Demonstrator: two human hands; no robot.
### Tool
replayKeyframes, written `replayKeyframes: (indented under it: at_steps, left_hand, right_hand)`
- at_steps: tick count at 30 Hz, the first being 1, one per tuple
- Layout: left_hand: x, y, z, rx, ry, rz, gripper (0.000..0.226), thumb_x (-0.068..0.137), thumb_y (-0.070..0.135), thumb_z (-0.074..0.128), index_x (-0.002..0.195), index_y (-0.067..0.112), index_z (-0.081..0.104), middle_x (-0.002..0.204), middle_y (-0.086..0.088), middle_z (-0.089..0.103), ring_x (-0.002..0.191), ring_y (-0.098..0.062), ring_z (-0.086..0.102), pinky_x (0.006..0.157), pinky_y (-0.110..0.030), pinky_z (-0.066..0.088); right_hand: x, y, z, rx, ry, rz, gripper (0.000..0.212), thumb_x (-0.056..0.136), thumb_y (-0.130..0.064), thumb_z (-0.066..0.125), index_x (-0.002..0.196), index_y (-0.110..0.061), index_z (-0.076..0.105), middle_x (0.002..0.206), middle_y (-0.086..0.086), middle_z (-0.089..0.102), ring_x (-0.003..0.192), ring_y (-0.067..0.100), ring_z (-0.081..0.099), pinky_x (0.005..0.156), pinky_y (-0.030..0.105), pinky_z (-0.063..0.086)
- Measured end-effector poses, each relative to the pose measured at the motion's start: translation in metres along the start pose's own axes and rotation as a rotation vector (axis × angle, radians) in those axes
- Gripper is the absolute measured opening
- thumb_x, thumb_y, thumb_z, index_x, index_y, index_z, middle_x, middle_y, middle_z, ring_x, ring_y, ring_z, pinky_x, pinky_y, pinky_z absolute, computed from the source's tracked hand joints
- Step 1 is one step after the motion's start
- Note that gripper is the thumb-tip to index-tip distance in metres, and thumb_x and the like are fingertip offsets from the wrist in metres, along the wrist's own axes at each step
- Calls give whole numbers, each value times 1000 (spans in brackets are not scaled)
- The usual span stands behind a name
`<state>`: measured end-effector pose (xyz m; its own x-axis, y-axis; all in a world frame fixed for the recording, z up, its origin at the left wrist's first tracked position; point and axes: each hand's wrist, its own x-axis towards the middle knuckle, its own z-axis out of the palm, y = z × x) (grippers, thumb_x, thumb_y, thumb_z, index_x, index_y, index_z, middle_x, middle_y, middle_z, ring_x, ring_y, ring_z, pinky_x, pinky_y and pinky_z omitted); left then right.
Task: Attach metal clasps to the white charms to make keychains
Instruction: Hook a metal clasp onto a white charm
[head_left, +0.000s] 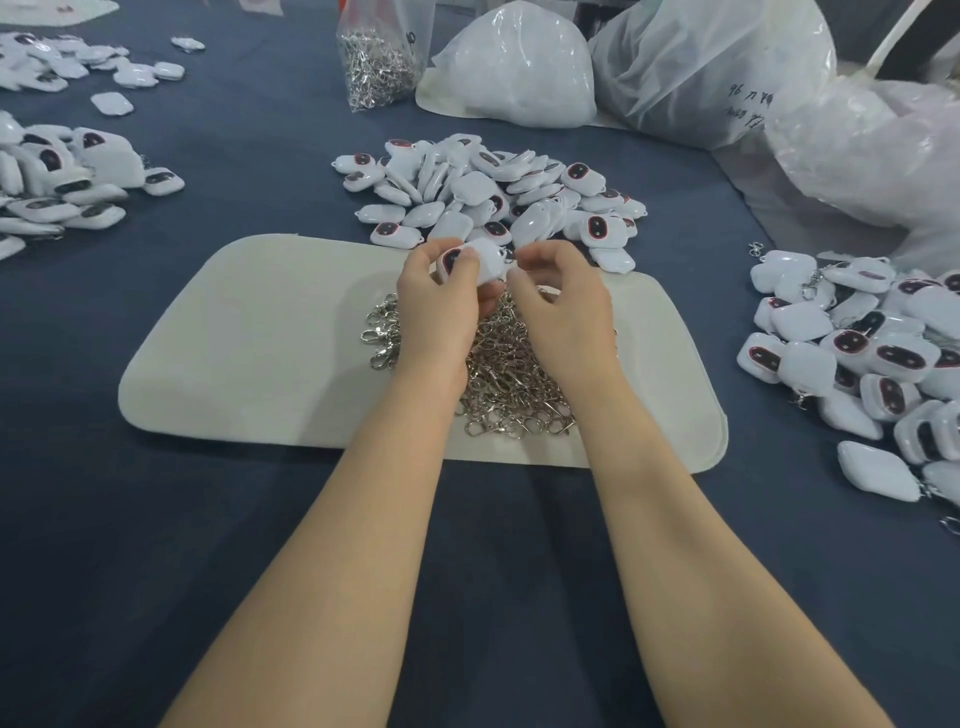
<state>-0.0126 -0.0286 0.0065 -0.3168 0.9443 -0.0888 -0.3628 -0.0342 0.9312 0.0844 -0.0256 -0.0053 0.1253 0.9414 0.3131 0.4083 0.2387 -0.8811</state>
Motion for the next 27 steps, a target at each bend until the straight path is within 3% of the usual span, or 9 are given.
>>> replayKeyframes:
  at_steps: [5, 10, 14, 19, 24, 27]
  left_hand:
    - [-1, 2, 0, -152, -94, -132, 9, 95, 6, 49, 96, 13, 53, 84, -6, 59, 50, -4, 60, 52, -18, 50]
    - [0, 1, 1, -146, -130, -167, 7, 95, 6, 50, 100, 10, 53, 88, -9, 58, 50, -5, 60, 51, -18, 49]
    - [0, 0, 1, -107, -122, -159, 9, 94, 9, 53, 103, 10, 52, 82, -6, 60, 49, -4, 58, 51, -18, 49]
    - [0, -2, 3, 1, -56, -71, 22, 93, 12, 58, 111, 10, 46, 82, -6, 60, 49, -3, 58, 52, -19, 49]
    - [-3, -2, 1, 114, -29, 61, 10, 93, 13, 58, 97, 19, 50, 85, -3, 62, 51, -3, 58, 54, -17, 49]
    - [-5, -3, 0, 289, -6, 258, 13, 91, 14, 57, 100, 23, 53, 84, 1, 62, 64, -10, 57, 67, -26, 50]
  right_hand:
    - [1, -4, 0, 112, 67, 15, 15, 92, -14, 58, 86, -28, 59, 84, -17, 62, 86, 2, 60, 76, 10, 44]
    - [0, -5, 0, 148, 105, -2, 15, 95, -15, 54, 85, -26, 55, 78, -12, 62, 72, 0, 57, 68, 11, 44]
    - [0, -5, 2, 152, 114, 16, 12, 97, -18, 52, 87, -25, 53, 77, -6, 61, 74, 10, 58, 69, 18, 46]
    - [-1, -5, 0, 154, 141, 28, 16, 95, -18, 56, 81, -27, 56, 78, -9, 61, 77, 13, 60, 77, 30, 51]
    - [-1, -4, -3, 35, 135, -52, 10, 93, -13, 57, 85, -18, 59, 79, -6, 62, 73, 9, 56, 70, 15, 44]
    - [-1, -2, -4, -50, 100, -97, 12, 92, -9, 57, 82, -16, 60, 80, -1, 64, 76, 13, 55, 70, 16, 42]
